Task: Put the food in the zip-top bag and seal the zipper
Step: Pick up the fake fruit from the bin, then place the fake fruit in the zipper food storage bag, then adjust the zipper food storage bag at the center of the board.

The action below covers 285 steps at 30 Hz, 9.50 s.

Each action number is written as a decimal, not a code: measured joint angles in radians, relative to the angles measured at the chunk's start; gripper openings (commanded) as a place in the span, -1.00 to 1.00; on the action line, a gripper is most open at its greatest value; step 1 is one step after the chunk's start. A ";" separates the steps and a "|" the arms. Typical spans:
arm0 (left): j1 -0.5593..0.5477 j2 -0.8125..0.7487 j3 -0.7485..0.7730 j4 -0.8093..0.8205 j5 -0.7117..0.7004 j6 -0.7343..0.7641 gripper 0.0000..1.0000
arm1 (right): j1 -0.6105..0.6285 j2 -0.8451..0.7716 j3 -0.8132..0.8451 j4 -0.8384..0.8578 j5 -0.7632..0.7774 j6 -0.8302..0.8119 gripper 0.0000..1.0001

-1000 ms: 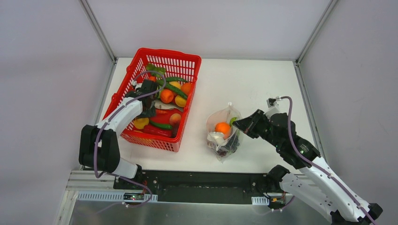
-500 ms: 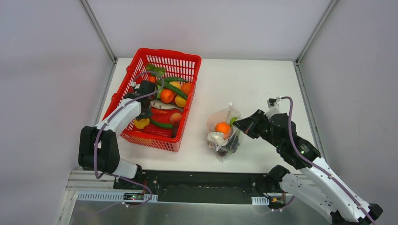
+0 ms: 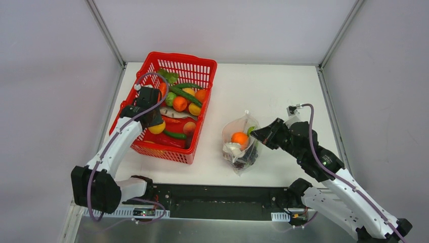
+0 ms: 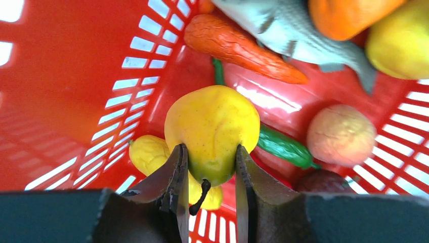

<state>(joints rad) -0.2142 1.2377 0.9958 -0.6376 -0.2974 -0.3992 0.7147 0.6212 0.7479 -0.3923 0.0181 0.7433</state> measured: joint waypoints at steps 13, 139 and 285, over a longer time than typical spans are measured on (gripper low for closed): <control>-0.023 -0.252 0.114 -0.003 0.219 0.005 -1.00 | 0.000 0.005 0.000 0.007 0.000 0.000 -0.97; -0.761 0.115 0.355 0.310 0.411 -0.004 0.21 | 0.000 -0.032 -0.025 0.053 0.015 0.042 -0.94; -0.929 -0.055 0.284 0.011 0.237 0.517 -1.00 | -0.959 0.449 -0.457 1.563 -0.885 -0.011 0.56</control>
<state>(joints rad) -1.1431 1.1824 1.2800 -0.6266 -0.0601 0.1173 -0.2447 1.0698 0.2909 1.1702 -0.8665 0.7326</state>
